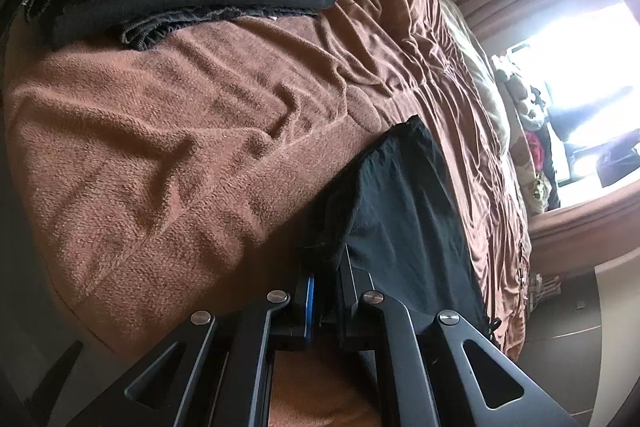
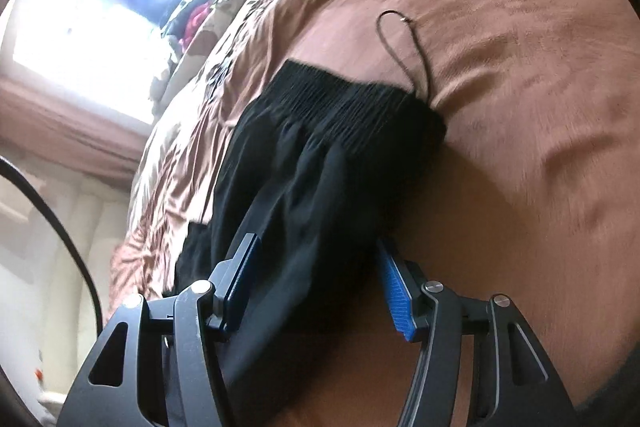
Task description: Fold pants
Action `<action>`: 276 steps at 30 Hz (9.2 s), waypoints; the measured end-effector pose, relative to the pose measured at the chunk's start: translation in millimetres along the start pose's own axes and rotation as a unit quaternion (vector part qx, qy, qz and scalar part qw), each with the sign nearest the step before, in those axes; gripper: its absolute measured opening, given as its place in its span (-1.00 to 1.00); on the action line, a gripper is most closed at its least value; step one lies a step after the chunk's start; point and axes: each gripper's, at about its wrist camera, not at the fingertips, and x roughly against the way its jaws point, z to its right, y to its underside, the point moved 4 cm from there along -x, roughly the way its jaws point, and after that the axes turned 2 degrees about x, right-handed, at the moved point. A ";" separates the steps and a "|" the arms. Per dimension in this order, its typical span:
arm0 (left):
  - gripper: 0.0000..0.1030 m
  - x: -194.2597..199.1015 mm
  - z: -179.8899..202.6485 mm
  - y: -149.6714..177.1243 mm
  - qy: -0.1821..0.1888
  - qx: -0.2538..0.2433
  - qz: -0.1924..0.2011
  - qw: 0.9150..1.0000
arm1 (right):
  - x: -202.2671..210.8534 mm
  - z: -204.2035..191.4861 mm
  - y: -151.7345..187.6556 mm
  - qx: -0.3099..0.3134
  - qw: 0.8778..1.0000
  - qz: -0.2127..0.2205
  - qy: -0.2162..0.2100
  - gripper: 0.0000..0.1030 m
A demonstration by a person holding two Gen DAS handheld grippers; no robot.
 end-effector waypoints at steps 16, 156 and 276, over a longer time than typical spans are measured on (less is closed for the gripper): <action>-0.84 -0.5 3.1 2.4 -0.008 -0.009 0.002 1.000 | 42.0 26.8 27.2 -0.031 0.998 0.048 0.022 -0.66; -0.05 1.0 26.1 3.3 -0.014 -0.158 -0.081 0.984 | -35.6 -278.2 224.8 0.457 0.874 -0.161 0.015 -0.12; -0.85 39.4 62.8 -17.6 0.118 -0.076 0.008 0.990 | -191.5 -291.9 285.9 0.391 0.885 -0.224 0.120 -0.79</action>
